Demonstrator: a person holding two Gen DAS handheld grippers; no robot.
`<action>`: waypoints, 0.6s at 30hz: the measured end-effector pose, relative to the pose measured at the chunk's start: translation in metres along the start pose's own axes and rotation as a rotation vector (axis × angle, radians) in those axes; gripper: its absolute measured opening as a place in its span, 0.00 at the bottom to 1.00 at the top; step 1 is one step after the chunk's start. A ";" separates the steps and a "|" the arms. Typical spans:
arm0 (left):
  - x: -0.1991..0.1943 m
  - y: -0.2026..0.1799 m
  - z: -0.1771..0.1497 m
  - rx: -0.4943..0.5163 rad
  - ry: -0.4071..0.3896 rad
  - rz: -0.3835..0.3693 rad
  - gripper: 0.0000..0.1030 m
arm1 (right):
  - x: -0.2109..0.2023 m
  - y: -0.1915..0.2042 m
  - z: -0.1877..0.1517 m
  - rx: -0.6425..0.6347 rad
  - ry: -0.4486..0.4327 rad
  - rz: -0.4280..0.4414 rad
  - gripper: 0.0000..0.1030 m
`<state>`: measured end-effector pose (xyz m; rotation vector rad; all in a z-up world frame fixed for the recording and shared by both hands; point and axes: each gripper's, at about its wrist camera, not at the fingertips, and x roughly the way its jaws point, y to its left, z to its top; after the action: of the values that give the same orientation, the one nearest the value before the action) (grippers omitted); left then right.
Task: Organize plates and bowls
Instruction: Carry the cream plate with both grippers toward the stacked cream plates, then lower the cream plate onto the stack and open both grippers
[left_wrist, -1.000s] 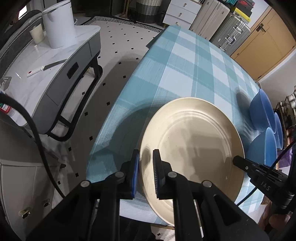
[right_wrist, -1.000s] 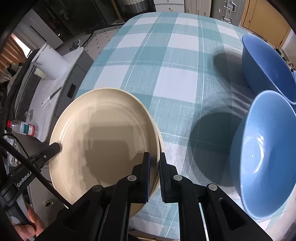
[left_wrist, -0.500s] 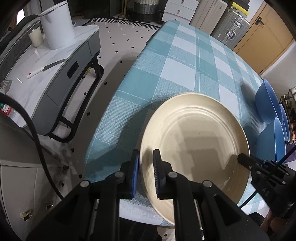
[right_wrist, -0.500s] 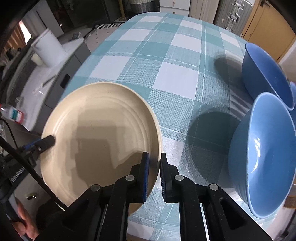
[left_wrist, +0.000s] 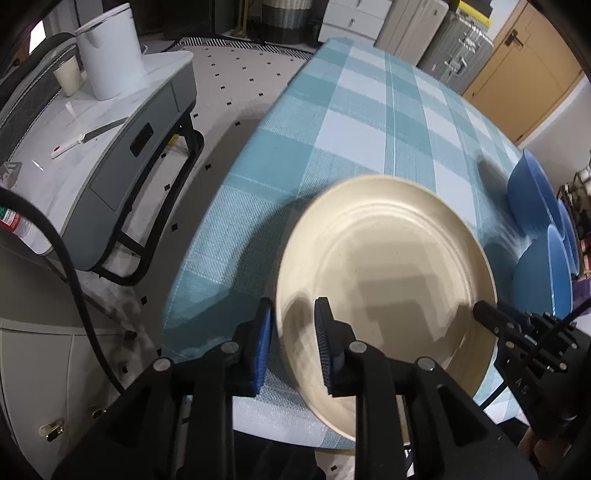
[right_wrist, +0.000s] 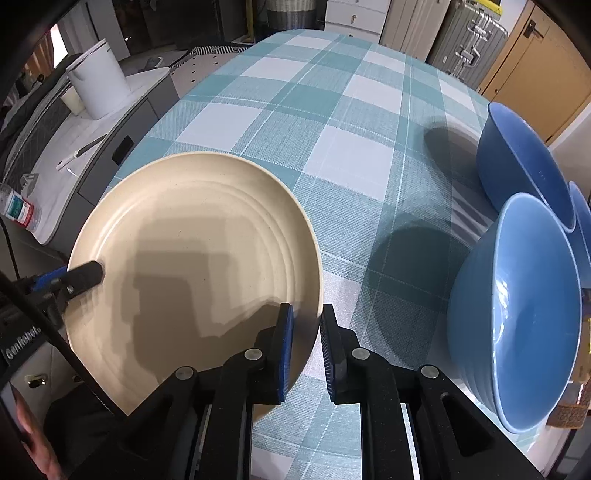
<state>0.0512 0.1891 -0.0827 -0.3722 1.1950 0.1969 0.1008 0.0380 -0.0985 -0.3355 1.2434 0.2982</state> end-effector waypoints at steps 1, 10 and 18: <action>-0.002 0.001 0.001 -0.006 -0.006 -0.001 0.26 | -0.002 0.000 -0.001 -0.002 -0.008 0.002 0.15; -0.031 -0.008 0.003 0.034 -0.092 0.011 0.44 | -0.040 -0.003 0.002 0.031 -0.152 0.045 0.49; -0.070 -0.035 -0.002 0.088 -0.204 -0.036 0.49 | -0.089 -0.014 -0.002 0.041 -0.310 0.088 0.73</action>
<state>0.0365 0.1592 -0.0115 -0.2893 0.9920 0.1463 0.0784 0.0212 -0.0131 -0.1908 0.9587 0.3840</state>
